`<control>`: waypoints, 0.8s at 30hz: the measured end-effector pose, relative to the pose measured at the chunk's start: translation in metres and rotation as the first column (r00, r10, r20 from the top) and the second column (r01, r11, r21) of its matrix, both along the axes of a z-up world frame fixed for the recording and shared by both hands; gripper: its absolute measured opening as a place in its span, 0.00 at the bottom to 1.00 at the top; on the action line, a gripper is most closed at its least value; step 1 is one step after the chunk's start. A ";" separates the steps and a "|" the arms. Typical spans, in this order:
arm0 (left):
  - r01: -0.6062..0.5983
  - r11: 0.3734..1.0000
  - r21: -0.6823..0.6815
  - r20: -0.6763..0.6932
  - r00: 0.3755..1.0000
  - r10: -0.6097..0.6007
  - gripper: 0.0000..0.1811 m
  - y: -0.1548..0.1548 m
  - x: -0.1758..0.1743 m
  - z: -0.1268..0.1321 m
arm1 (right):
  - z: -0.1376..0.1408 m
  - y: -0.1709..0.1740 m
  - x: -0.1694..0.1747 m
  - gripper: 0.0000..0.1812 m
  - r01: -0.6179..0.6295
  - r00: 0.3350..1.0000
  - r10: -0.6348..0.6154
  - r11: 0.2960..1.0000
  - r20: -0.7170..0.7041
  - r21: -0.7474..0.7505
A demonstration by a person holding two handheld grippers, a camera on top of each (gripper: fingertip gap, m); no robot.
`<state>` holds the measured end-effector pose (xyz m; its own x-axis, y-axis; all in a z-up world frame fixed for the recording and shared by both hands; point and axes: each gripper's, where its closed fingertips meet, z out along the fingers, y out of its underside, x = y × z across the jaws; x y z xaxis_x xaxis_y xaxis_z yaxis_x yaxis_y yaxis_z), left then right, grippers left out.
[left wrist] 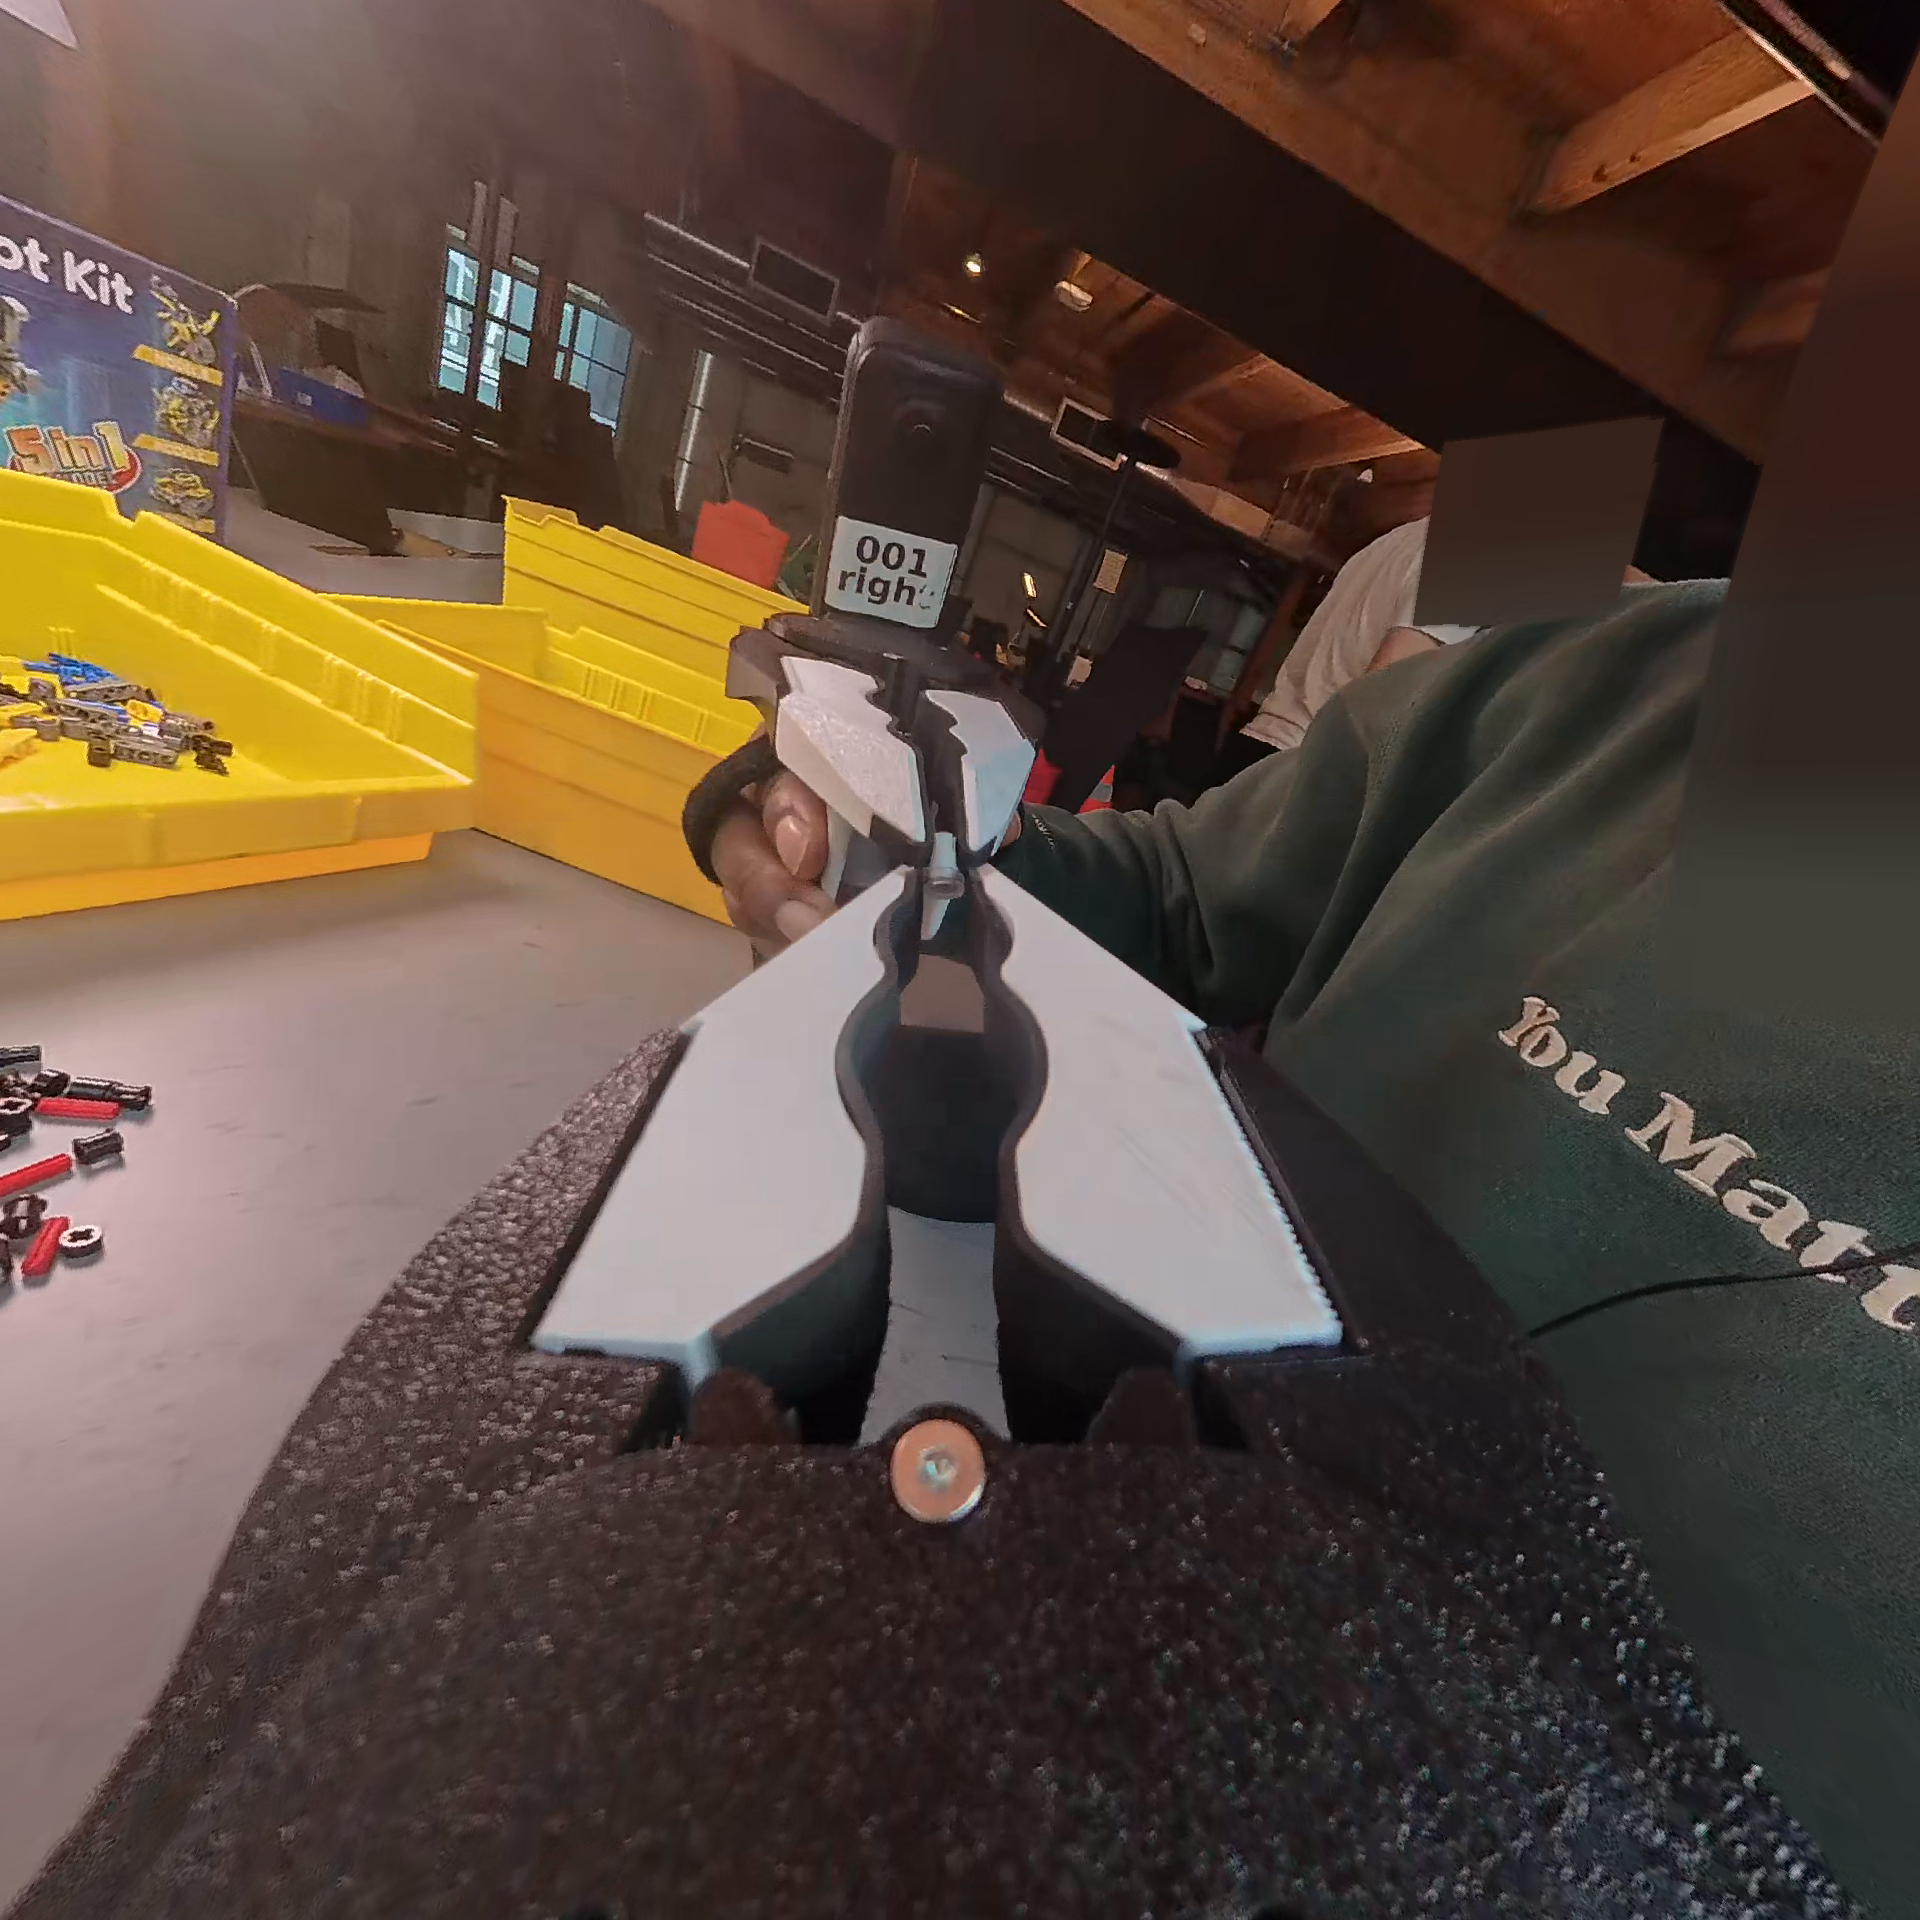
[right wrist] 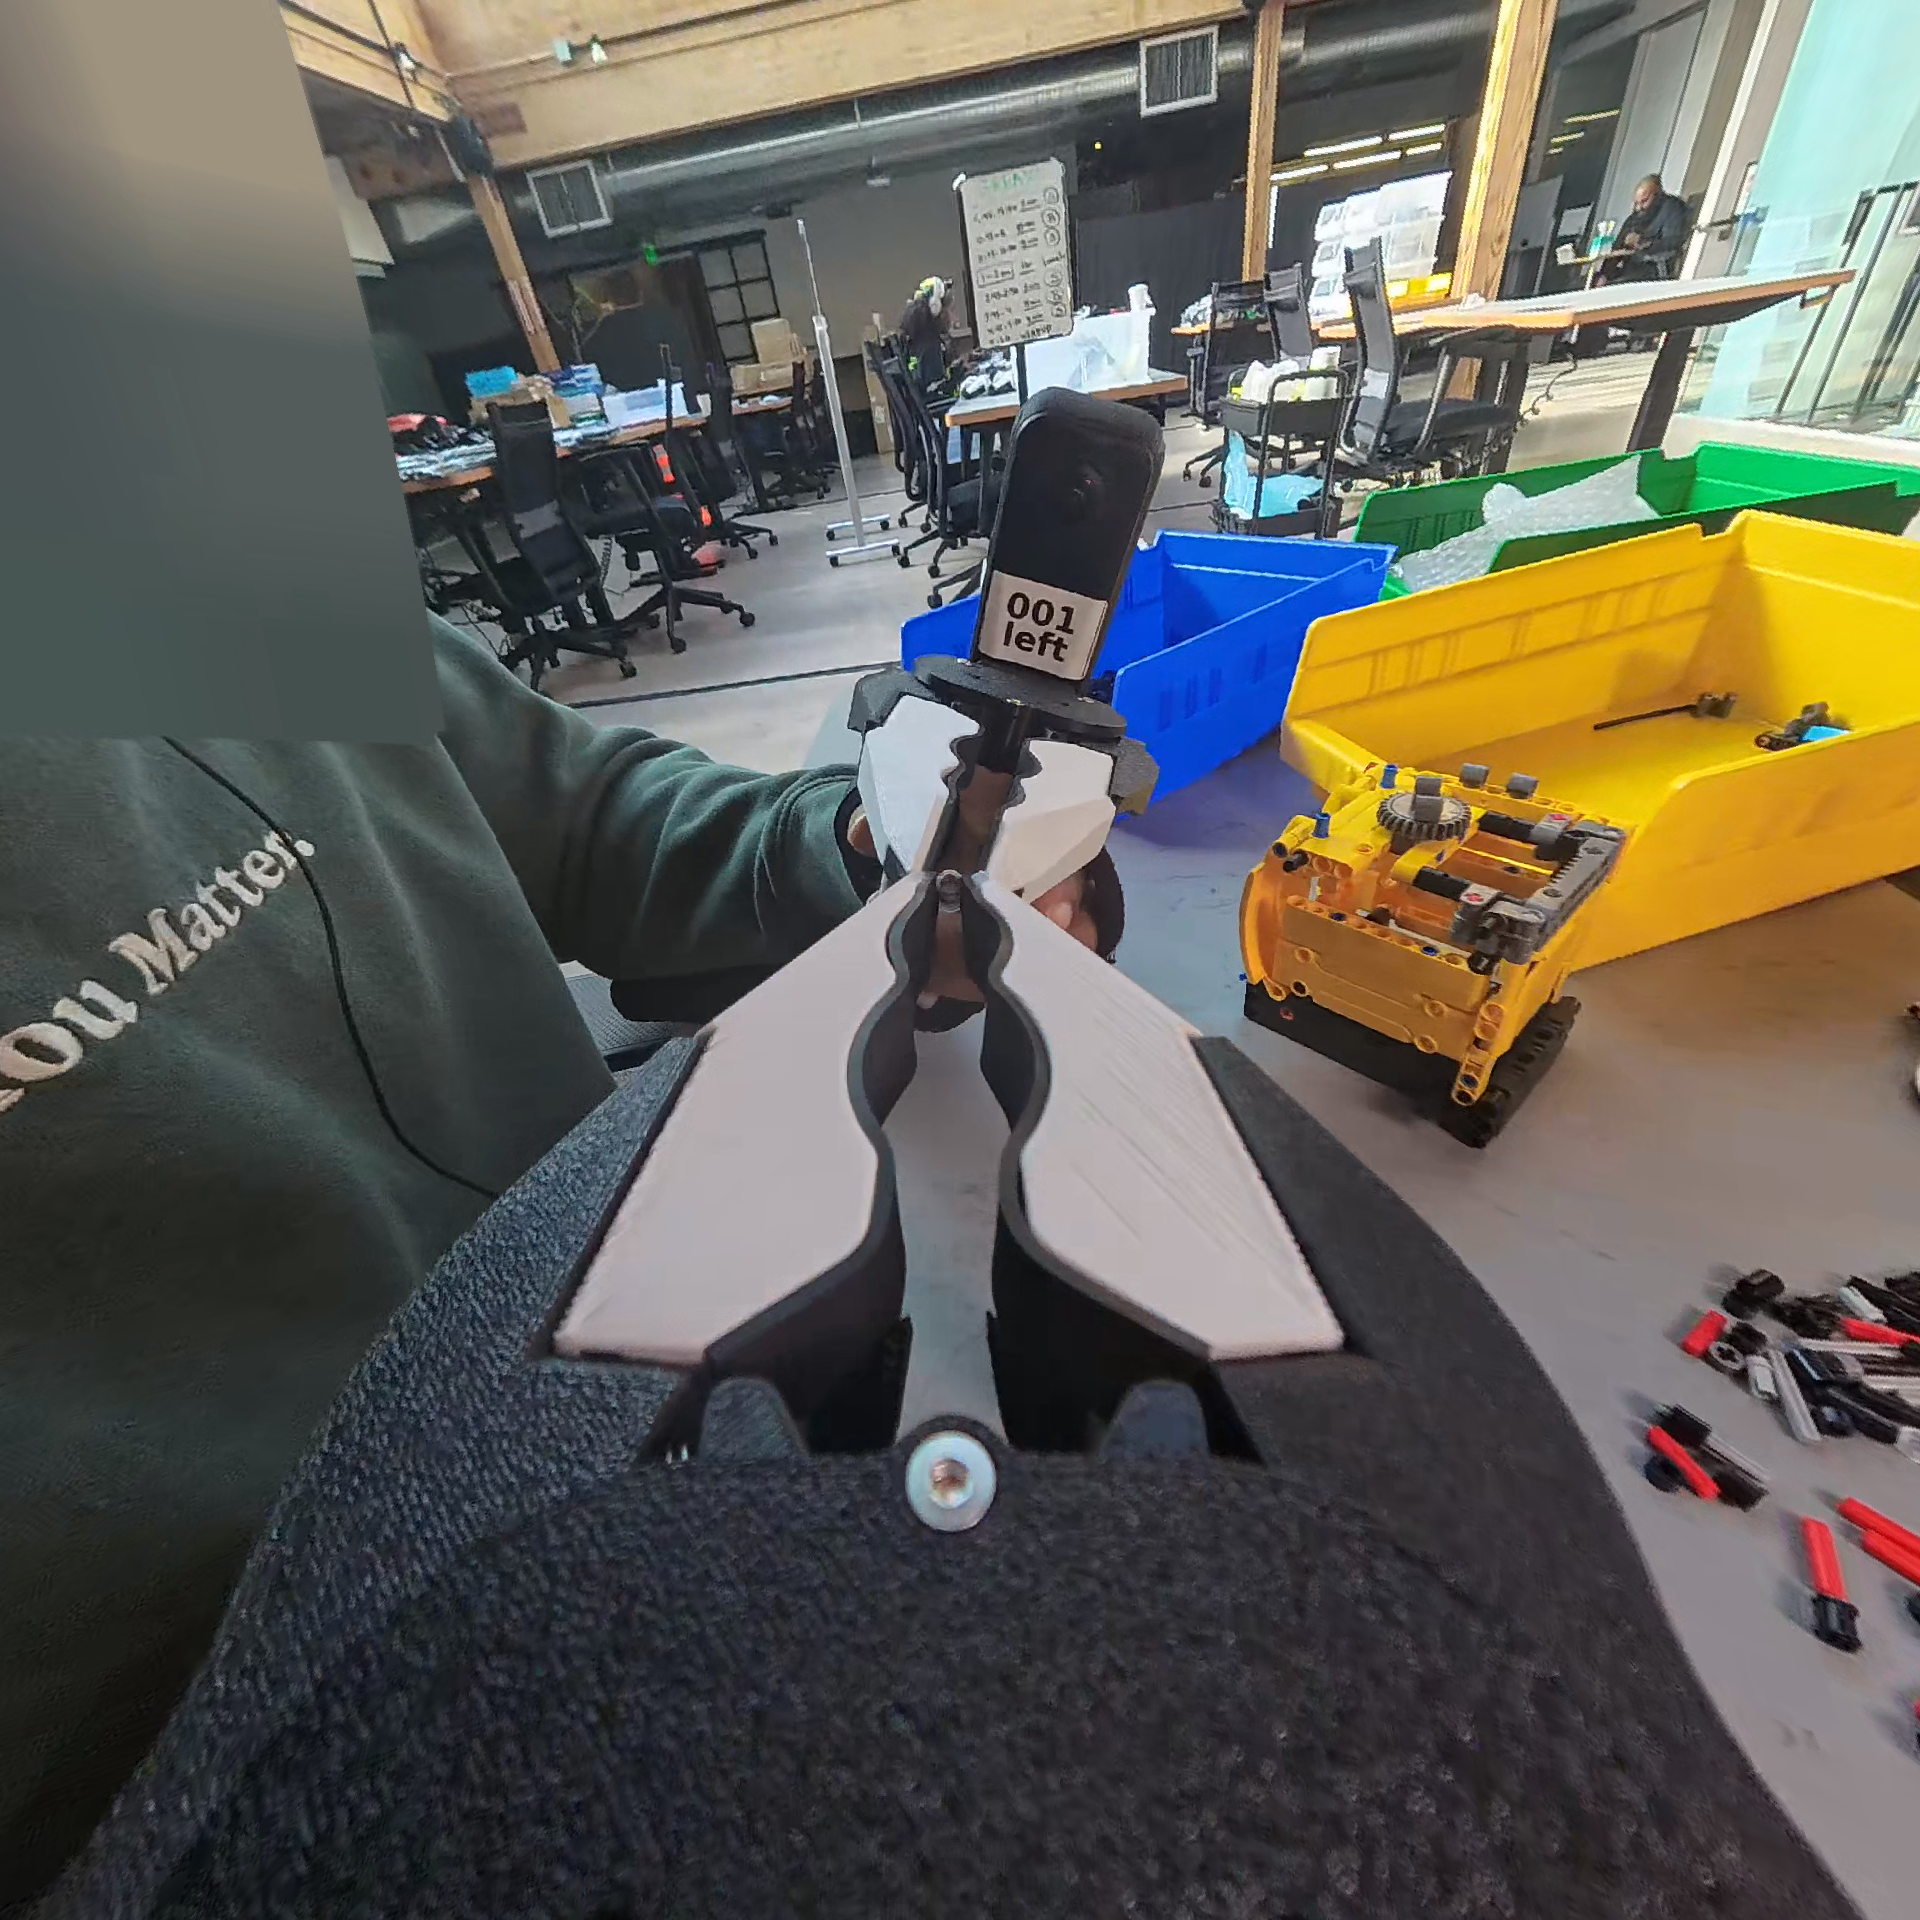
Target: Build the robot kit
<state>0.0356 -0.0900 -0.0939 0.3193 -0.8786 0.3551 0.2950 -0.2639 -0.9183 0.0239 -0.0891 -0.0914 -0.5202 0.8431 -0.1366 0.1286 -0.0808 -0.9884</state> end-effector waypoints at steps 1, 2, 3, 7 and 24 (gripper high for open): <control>0.002 1.000 0.003 -0.004 1.000 -0.002 0.04 -0.001 0.001 0.000 | 0.000 -0.001 0.001 0.02 -0.006 1.000 0.006 1.000 0.001 0.003; 0.003 1.000 0.004 -0.010 1.000 -0.003 0.04 -0.001 0.001 0.000 | 0.000 -0.001 0.001 0.02 -0.008 1.000 0.008 1.000 0.001 0.009; 0.004 1.000 0.004 -0.017 1.000 -0.004 0.04 -0.002 0.002 0.000 | 0.000 -0.001 0.002 0.02 -0.010 1.000 0.010 1.000 0.001 0.016; -0.017 1.000 -0.022 -0.039 0.999 0.017 0.04 0.003 0.000 -0.005 | -0.006 0.004 0.001 0.02 0.044 0.999 -0.046 0.993 0.009 0.112; -0.022 0.977 -0.212 0.246 0.966 0.076 0.03 0.021 -0.024 0.005 | 0.000 0.017 -0.024 0.06 0.425 0.904 -0.336 0.633 -0.265 0.647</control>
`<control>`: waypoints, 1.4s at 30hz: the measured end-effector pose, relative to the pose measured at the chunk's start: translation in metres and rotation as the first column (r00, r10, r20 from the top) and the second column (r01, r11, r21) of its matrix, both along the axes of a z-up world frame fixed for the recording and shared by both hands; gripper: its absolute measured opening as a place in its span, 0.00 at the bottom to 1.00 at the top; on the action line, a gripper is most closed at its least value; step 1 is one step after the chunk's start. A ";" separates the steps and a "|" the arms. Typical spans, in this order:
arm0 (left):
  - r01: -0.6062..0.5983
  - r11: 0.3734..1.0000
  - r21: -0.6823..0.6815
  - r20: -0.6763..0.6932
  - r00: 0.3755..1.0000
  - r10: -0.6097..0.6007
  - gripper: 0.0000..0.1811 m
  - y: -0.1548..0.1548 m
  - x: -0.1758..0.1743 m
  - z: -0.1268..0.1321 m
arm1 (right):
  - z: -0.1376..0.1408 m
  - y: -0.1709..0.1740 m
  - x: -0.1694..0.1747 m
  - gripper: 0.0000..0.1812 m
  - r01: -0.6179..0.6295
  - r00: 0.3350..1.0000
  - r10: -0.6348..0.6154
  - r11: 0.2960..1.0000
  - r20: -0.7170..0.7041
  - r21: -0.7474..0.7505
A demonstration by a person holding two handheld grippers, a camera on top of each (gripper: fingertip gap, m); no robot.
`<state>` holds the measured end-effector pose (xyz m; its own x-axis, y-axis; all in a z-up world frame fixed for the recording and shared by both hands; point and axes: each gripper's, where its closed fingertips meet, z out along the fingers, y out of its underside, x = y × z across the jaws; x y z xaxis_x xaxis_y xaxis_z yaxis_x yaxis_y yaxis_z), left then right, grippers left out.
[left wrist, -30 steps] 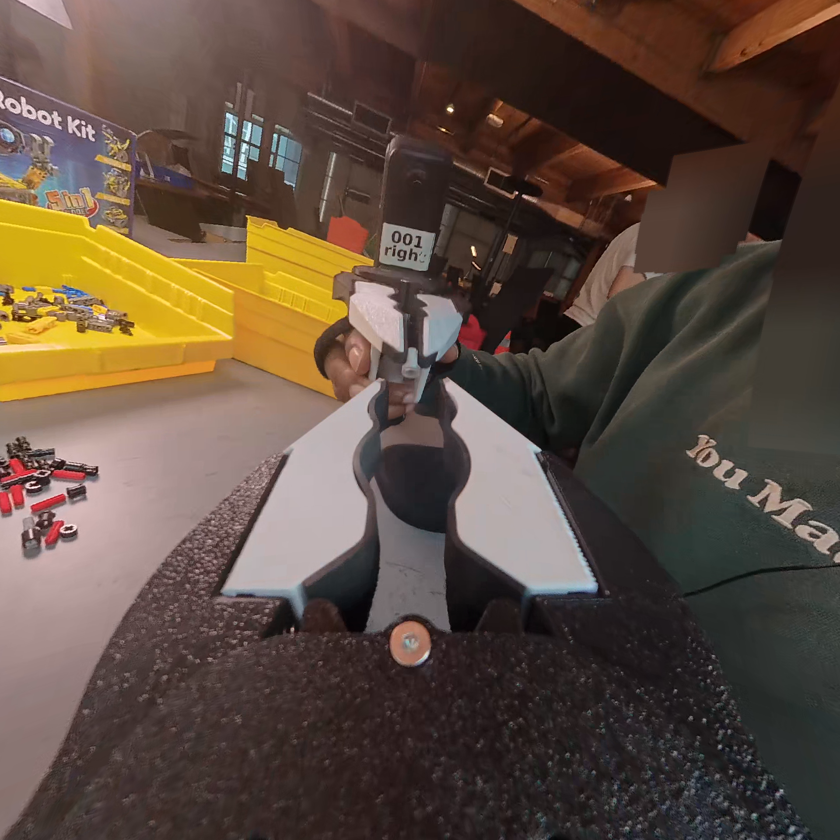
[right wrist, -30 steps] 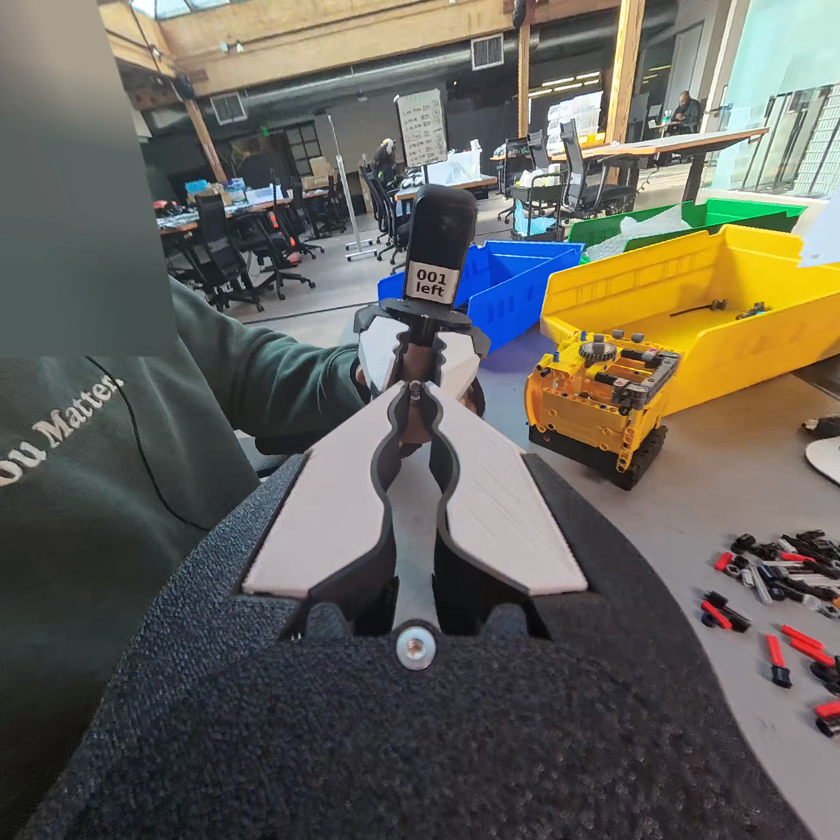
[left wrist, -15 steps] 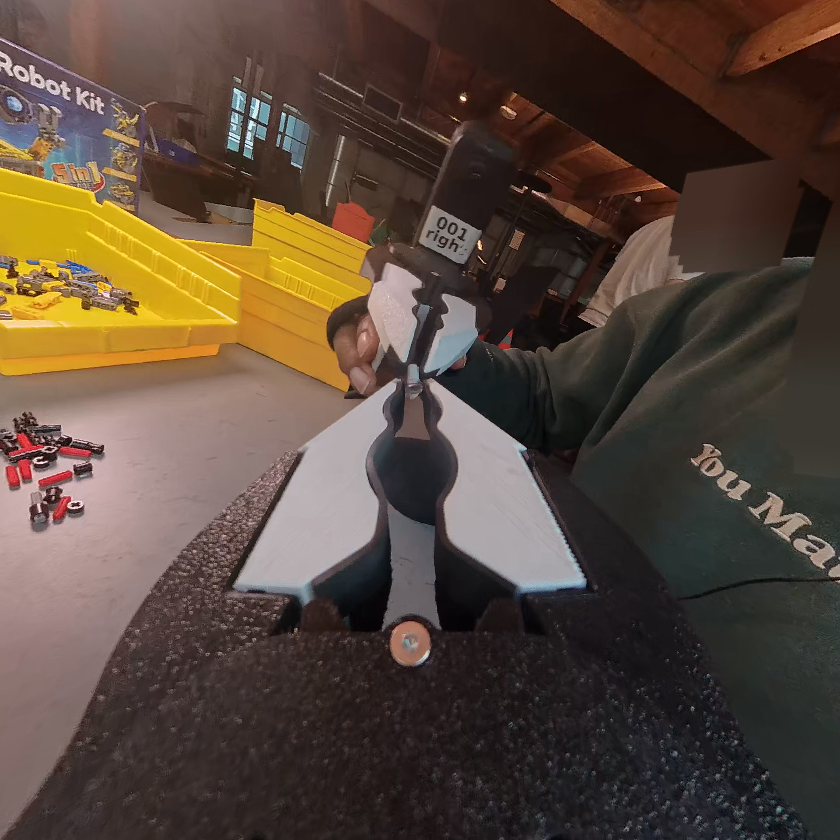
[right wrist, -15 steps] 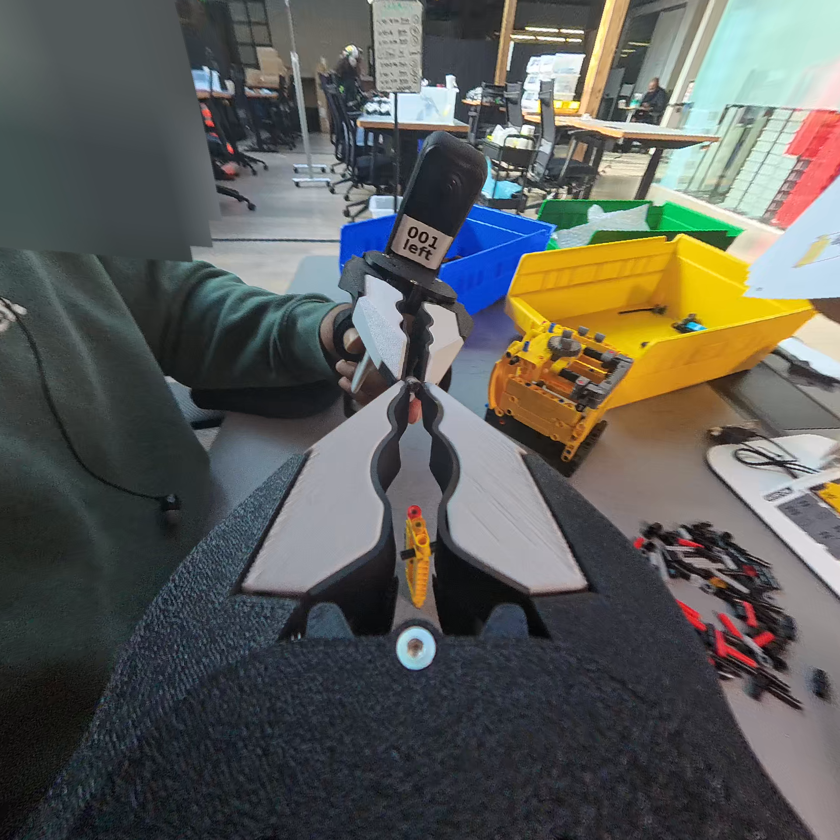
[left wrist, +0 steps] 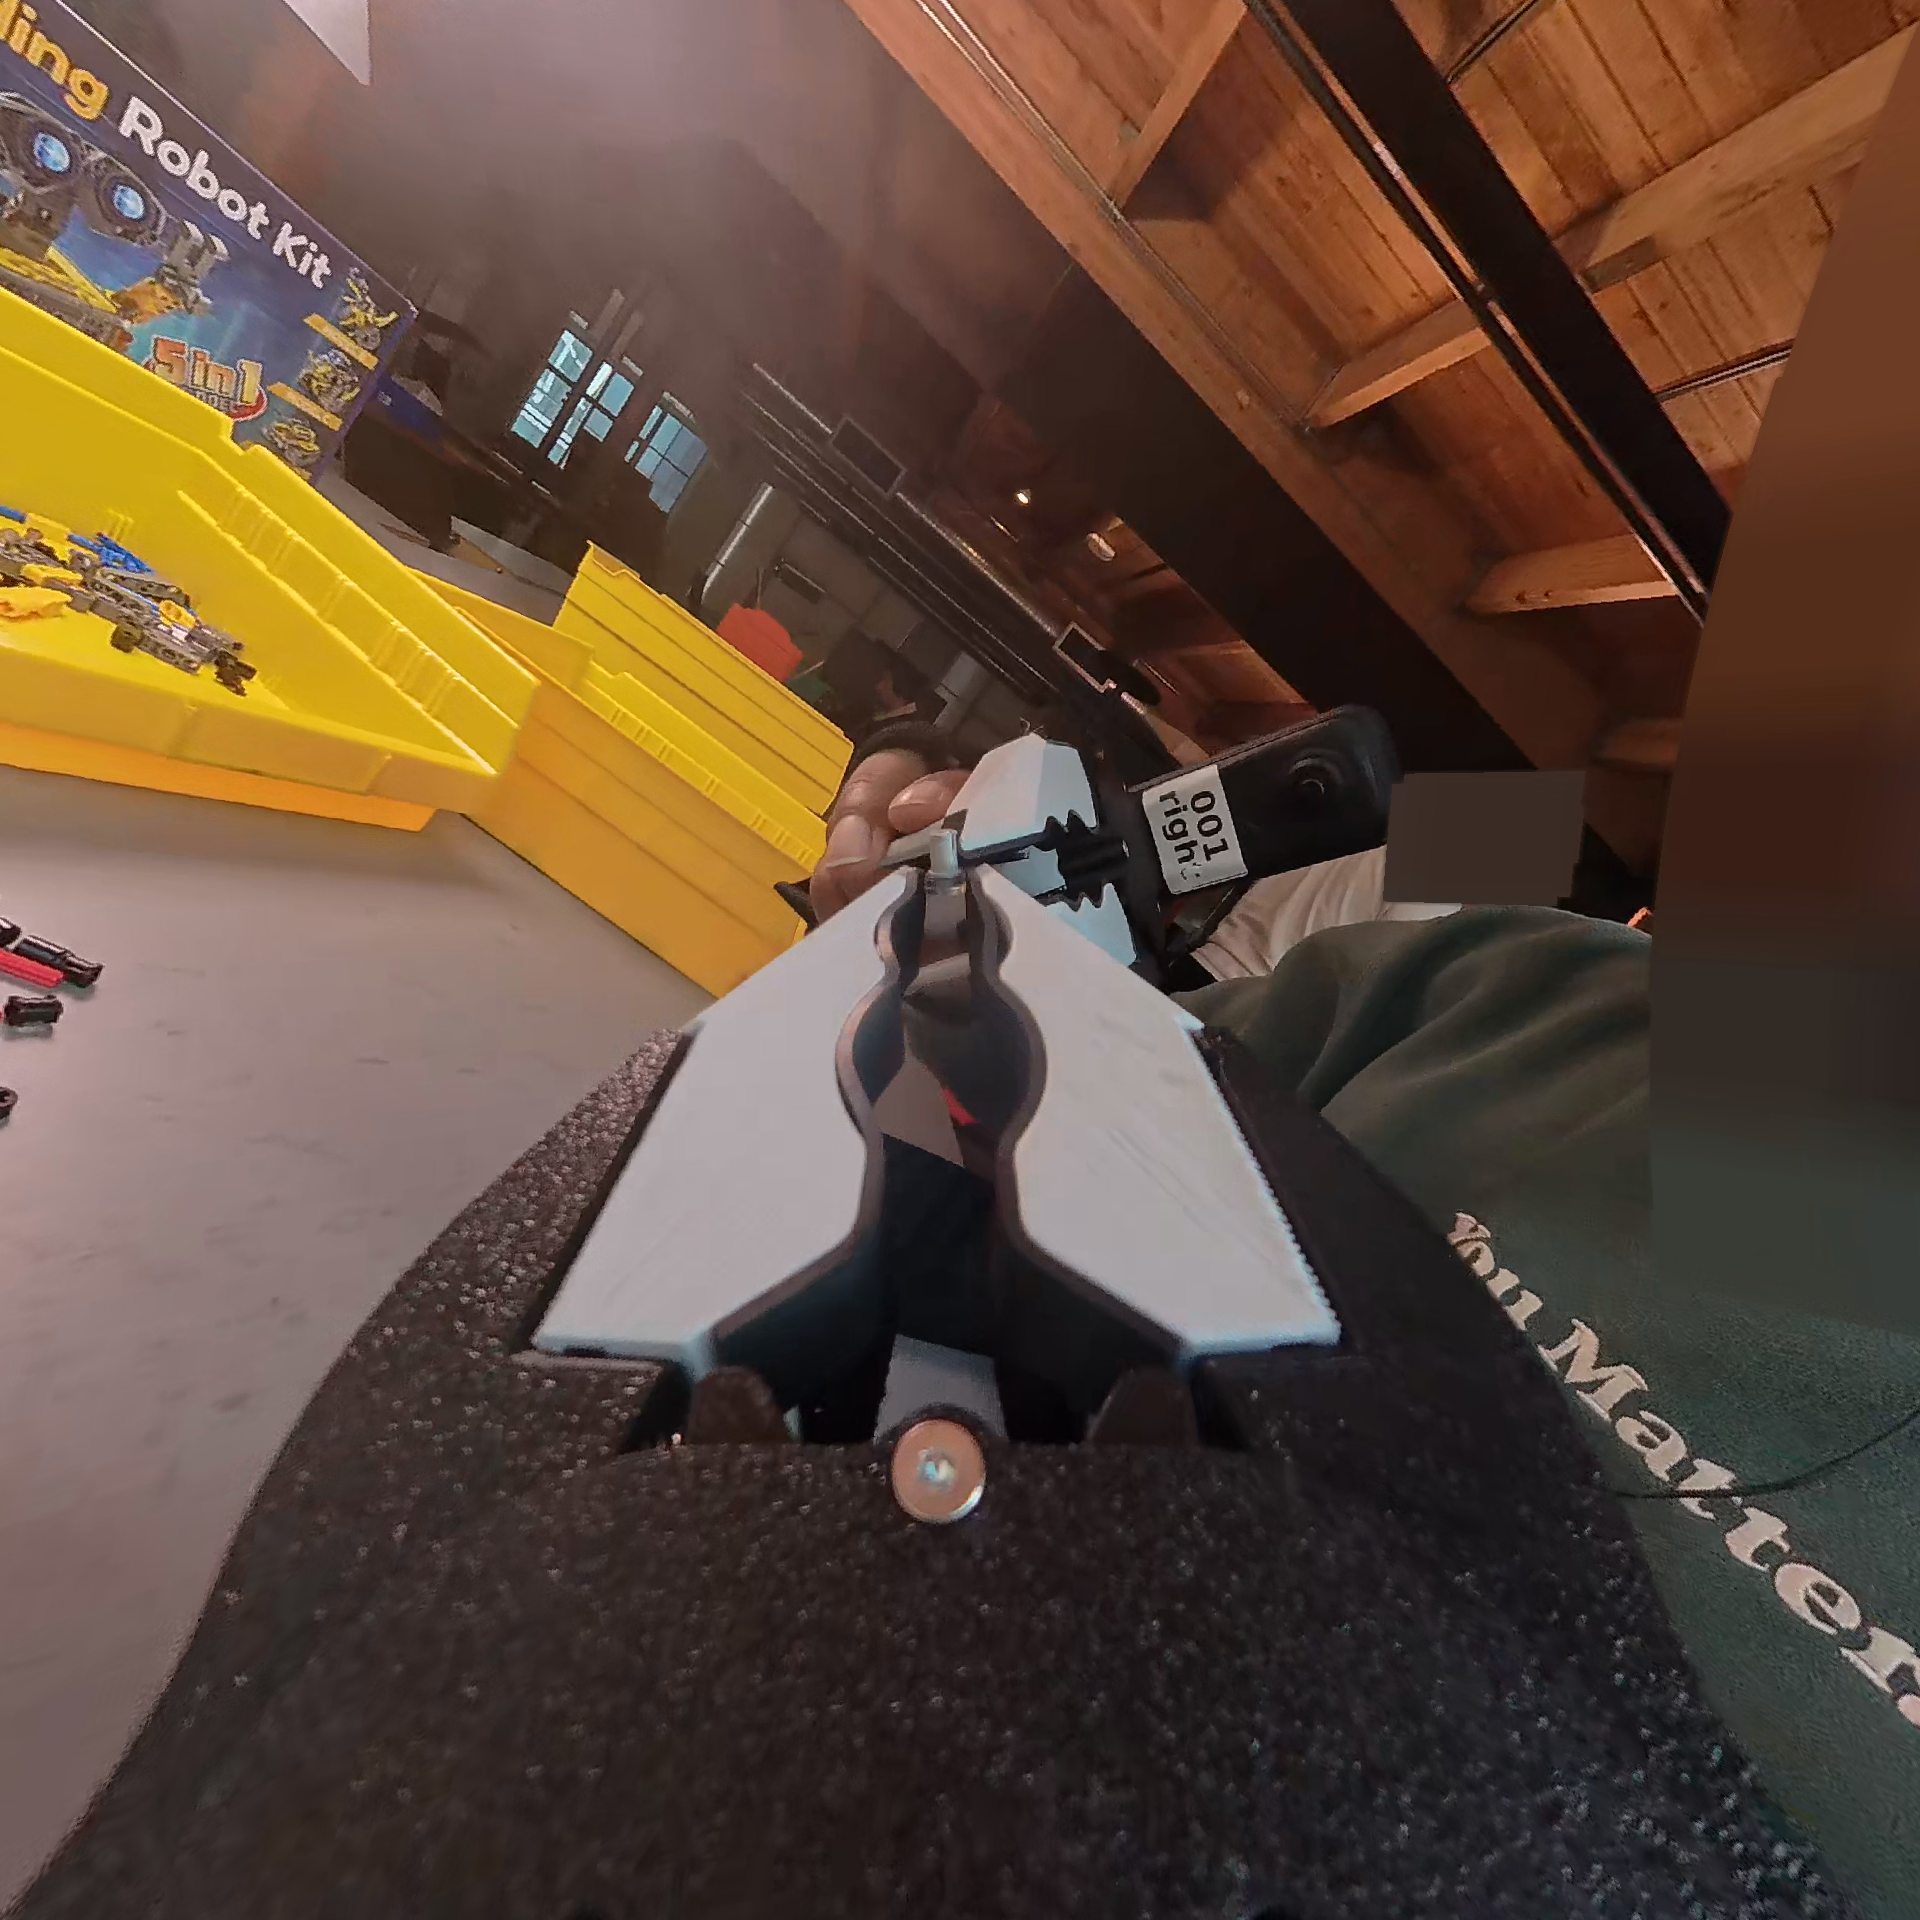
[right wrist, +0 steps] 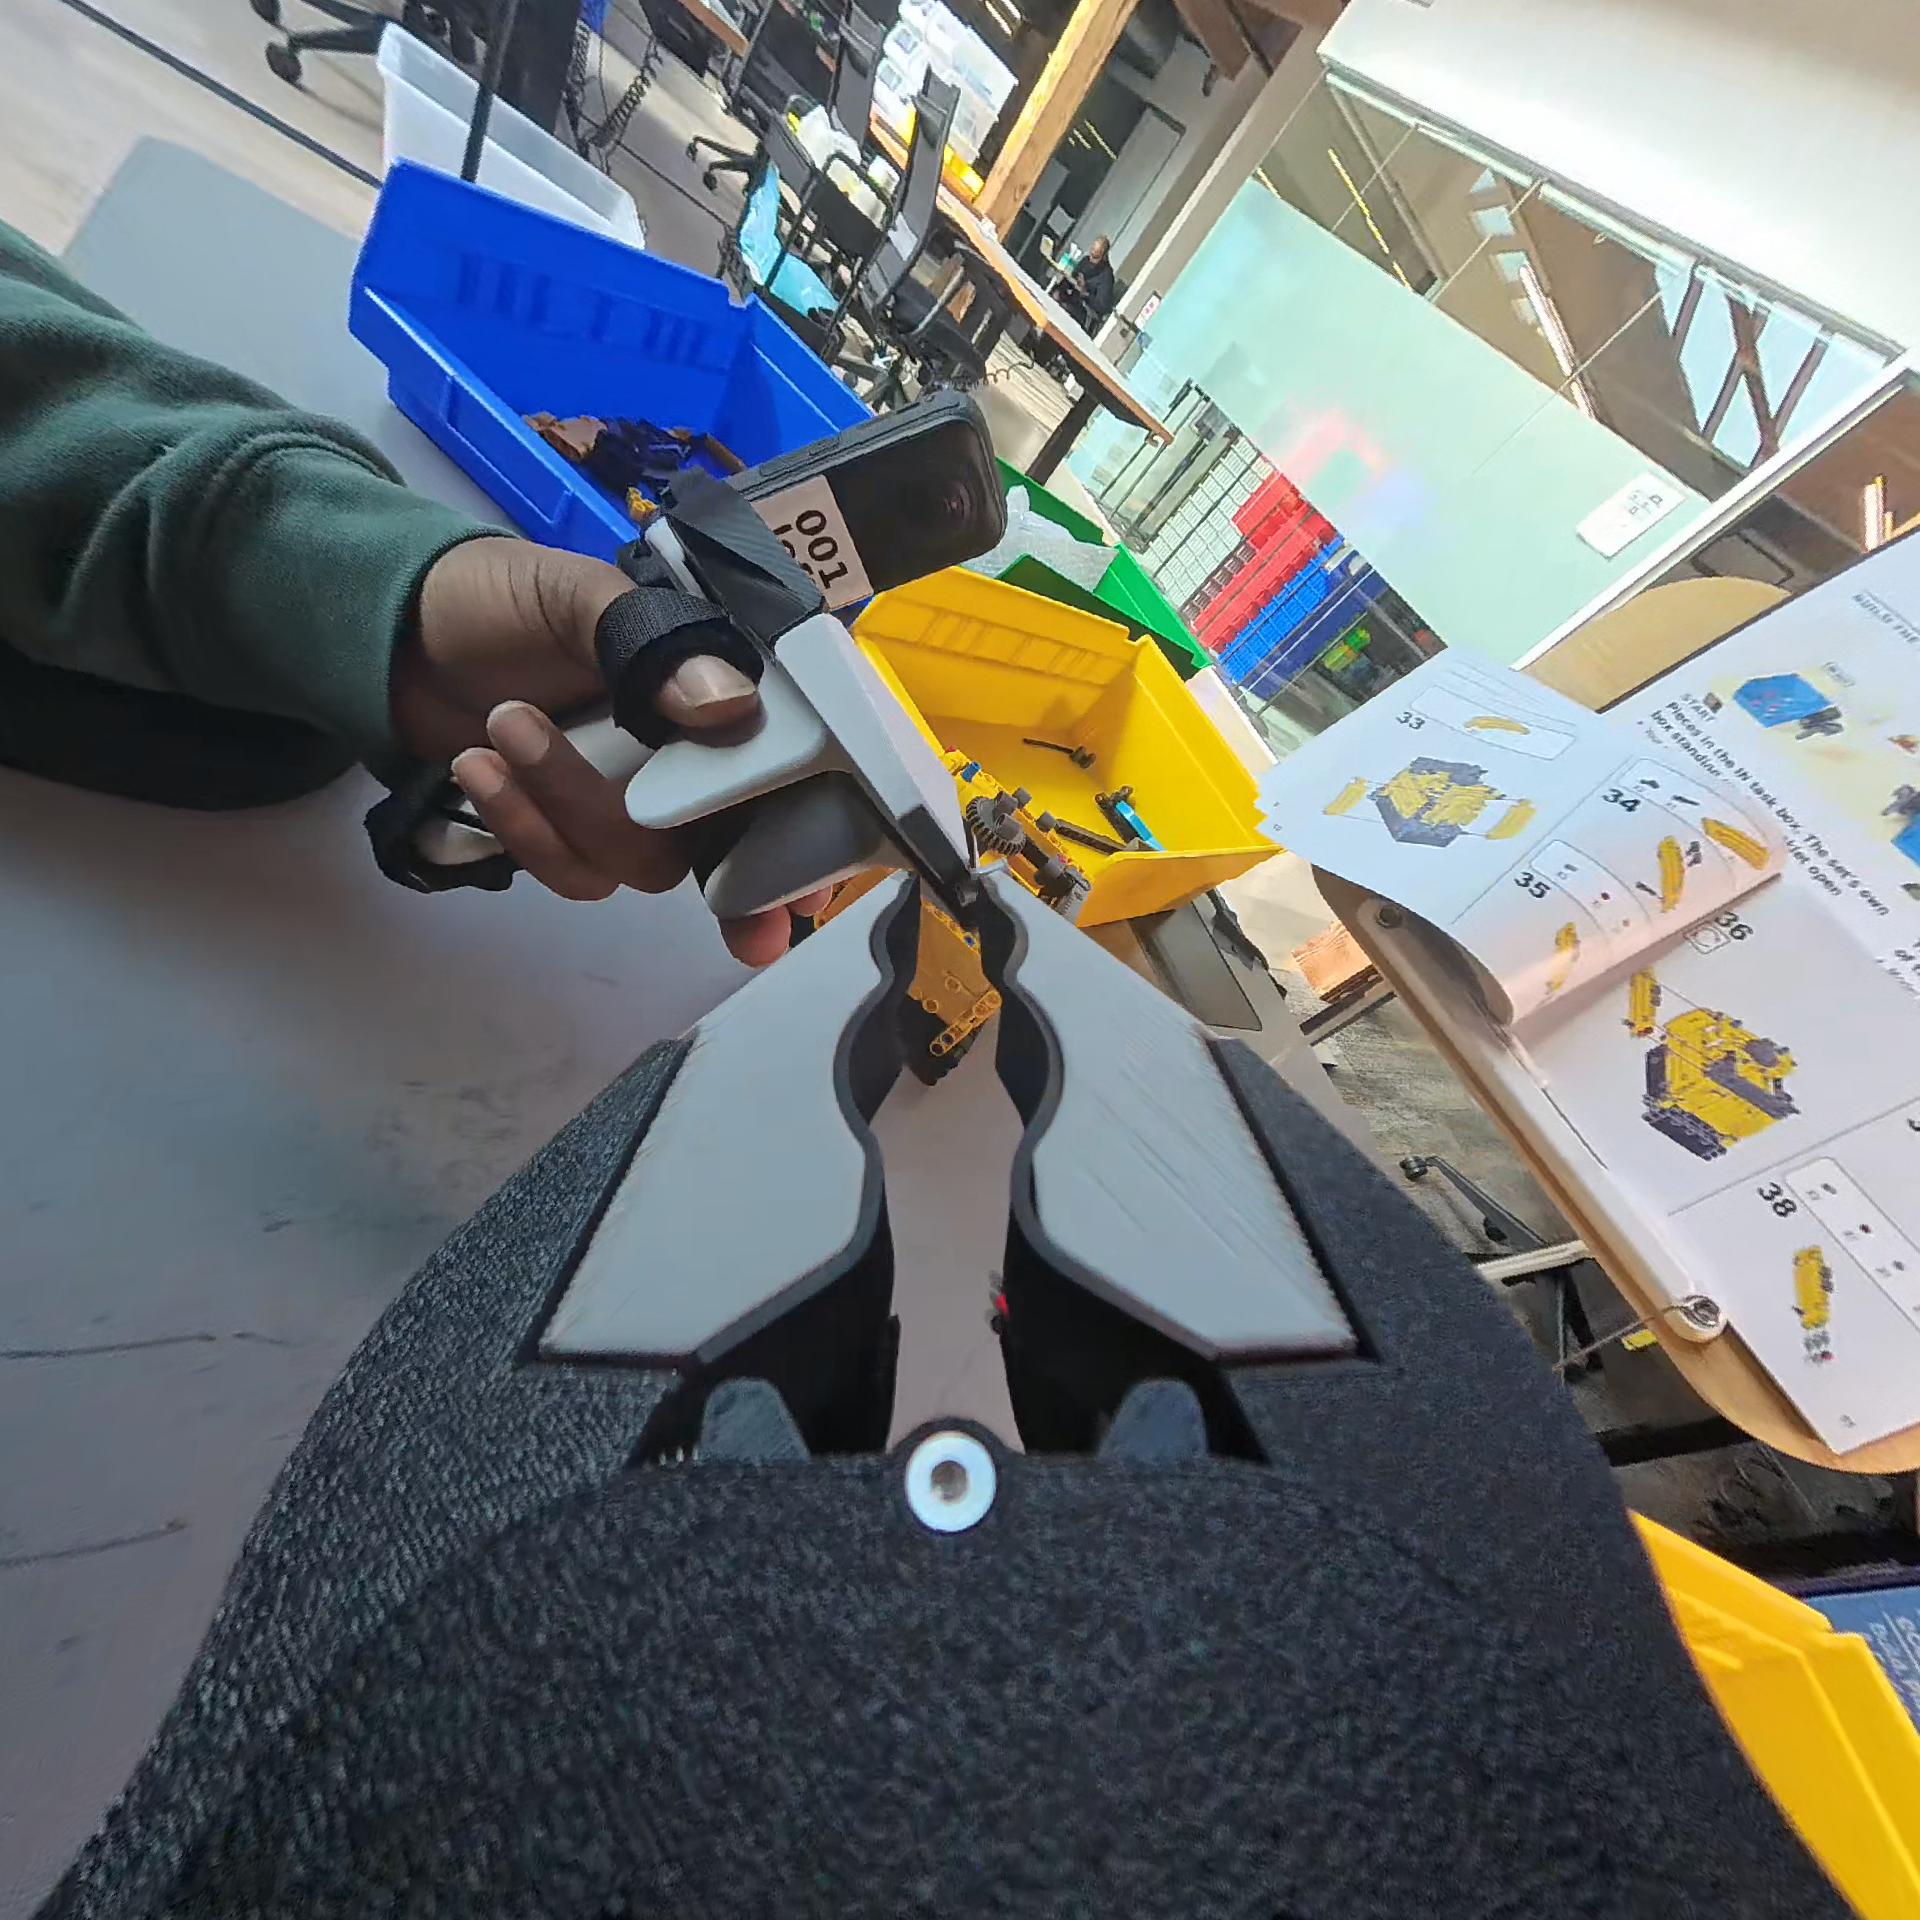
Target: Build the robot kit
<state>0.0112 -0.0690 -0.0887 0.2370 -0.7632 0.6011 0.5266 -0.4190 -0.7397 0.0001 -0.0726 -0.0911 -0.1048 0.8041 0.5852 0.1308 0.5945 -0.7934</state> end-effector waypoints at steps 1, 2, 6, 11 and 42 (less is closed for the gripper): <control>0.008 1.000 0.000 0.007 1.000 -0.008 0.03 -0.001 0.000 0.001 | 0.001 -0.001 -0.001 0.06 -0.002 1.000 0.002 1.000 -0.008 0.013; 0.018 1.000 0.001 0.012 1.000 -0.018 0.03 -0.002 0.001 0.002 | 0.002 -0.002 -0.002 0.06 -0.004 1.000 0.004 1.000 -0.010 0.022; 0.080 0.997 0.012 0.059 0.995 -0.080 0.03 -0.010 0.005 0.007 | 0.004 -0.008 -0.003 0.05 -0.040 0.999 0.041 0.997 -0.011 0.062; 0.156 0.988 0.002 0.130 0.979 -0.155 0.04 -0.015 0.009 0.010 | 0.007 -0.012 0.001 0.04 -0.098 0.995 0.099 0.992 -0.007 0.075; 0.223 0.975 0.009 0.195 0.956 -0.220 0.02 -0.023 0.014 0.015 | 0.013 -0.018 0.015 0.04 -0.206 0.976 0.202 0.977 0.075 0.046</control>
